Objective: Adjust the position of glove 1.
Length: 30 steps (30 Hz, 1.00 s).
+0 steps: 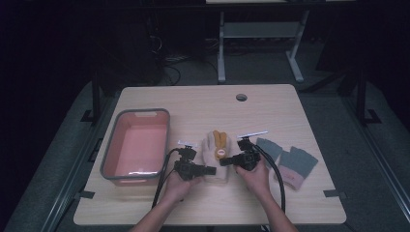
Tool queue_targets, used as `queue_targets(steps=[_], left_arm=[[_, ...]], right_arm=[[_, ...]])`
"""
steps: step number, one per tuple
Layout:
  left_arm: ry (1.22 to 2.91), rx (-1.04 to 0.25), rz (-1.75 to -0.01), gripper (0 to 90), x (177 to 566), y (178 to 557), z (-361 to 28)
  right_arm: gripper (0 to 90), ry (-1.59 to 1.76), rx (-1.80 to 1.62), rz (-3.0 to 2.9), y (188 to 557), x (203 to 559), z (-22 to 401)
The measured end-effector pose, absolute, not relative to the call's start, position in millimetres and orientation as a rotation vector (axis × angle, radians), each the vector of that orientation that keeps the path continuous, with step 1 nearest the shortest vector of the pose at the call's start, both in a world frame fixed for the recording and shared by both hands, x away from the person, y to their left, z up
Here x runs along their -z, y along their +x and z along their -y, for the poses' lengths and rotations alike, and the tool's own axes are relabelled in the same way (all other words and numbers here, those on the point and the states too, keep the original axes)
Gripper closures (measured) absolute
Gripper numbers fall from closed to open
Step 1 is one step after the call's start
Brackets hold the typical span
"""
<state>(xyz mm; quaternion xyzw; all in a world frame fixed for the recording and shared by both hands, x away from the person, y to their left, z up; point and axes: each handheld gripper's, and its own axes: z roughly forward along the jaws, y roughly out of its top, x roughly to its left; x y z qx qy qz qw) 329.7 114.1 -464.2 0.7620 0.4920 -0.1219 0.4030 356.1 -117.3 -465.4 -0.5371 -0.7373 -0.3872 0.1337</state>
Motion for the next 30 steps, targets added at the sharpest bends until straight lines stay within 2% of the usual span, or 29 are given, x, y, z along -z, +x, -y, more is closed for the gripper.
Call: queue_targets(steps=[30], left_arm=[[1.878,0.309,-1.149,68.3,428,329,-126]], right_arm=[[84.0,-1.486,1.286,2.054,351,431,127]])
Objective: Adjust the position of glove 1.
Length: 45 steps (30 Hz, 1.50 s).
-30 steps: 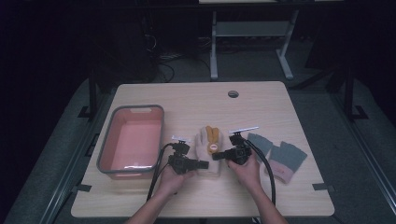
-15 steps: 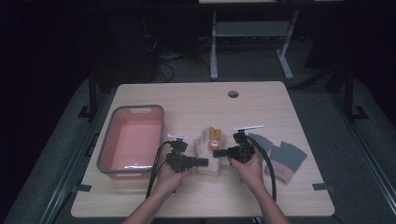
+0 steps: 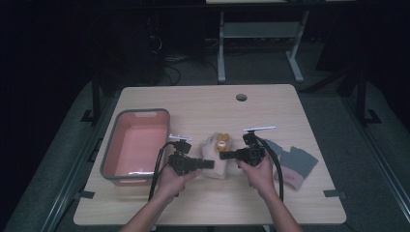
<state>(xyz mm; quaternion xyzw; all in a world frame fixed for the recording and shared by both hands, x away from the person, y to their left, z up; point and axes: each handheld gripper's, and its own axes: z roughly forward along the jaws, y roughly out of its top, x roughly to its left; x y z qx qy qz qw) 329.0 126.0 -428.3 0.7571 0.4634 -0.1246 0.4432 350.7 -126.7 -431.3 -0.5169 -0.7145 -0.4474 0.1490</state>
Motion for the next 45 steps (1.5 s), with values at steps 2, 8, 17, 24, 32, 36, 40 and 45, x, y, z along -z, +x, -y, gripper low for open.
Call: queue_targets(steps=[2,8,17,24,32,36,40,45], left_arm=[[1.875,0.301,-1.143,68.4,423,329,-127],[1.874,0.292,-1.129,68.3,411,330,-134],[1.860,0.288,-1.116,68.3,399,334,-143],[1.851,0.289,-1.106,68.3,389,337,-148],[1.841,0.283,-1.106,68.3,380,338,-153],[1.845,0.277,-1.100,68.3,377,339,-157],[1.839,0.273,-1.101,68.3,373,341,-160],[1.839,0.261,-1.103,68.3,370,343,-164]], right_arm=[[84.0,-1.474,1.296,2.056,351,428,126],[84.0,-1.447,1.318,2.053,353,416,122],[84.1,-1.427,1.336,2.064,357,401,115],[84.2,-1.414,1.345,2.067,360,391,112],[84.1,-1.401,1.355,2.063,363,381,108],[84.2,-1.394,1.356,2.073,365,376,105],[84.2,-1.390,1.362,2.072,367,372,102],[84.2,-1.381,1.359,2.079,371,370,98]])
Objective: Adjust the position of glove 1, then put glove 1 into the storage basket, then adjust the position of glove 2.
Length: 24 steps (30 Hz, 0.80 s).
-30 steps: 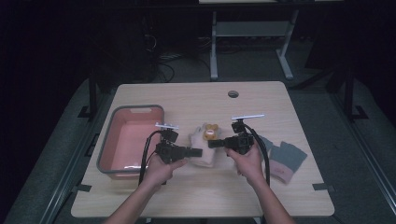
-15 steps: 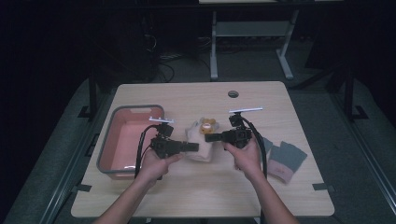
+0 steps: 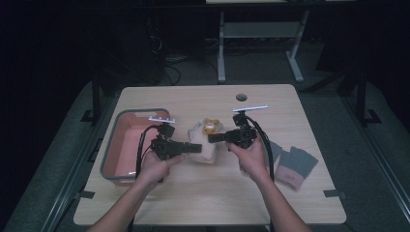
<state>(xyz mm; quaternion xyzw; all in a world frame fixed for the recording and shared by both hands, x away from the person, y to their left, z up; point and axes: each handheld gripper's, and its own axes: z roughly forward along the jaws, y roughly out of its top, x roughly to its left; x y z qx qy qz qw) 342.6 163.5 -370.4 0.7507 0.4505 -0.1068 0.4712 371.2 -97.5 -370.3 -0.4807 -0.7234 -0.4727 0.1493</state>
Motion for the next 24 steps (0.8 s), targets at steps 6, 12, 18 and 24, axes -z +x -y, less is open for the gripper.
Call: queue_targets(steps=[6,12,18,24], left_arm=[[1.835,0.247,-1.105,68.3,366,341,-169],[1.835,0.249,-1.095,68.3,363,339,-173],[1.830,0.239,-1.090,68.4,359,341,-176],[1.828,0.228,-1.095,68.4,355,341,-179]], right_arm=[[84.2,-1.374,1.354,2.090,373,365,91],[84.2,-1.362,1.357,2.097,370,361,87],[84.1,-1.356,1.359,2.107,372,355,85],[84.2,-1.346,1.365,2.116,375,352,82]])
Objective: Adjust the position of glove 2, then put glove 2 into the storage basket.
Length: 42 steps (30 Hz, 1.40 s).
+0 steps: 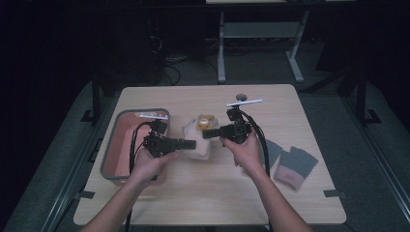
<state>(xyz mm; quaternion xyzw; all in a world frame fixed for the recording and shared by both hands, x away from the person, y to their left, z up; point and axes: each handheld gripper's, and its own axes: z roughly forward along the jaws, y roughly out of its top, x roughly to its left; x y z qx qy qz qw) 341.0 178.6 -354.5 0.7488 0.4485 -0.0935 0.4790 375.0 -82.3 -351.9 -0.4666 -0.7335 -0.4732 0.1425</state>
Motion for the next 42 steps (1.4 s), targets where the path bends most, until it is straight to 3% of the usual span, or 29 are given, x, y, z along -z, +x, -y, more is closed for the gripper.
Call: queue_targets(steps=[42], left_arm=[[1.773,0.148,-1.151,68.4,327,347,-252]], right_arm=[[84.1,-1.217,1.383,2.112,404,327,10]])
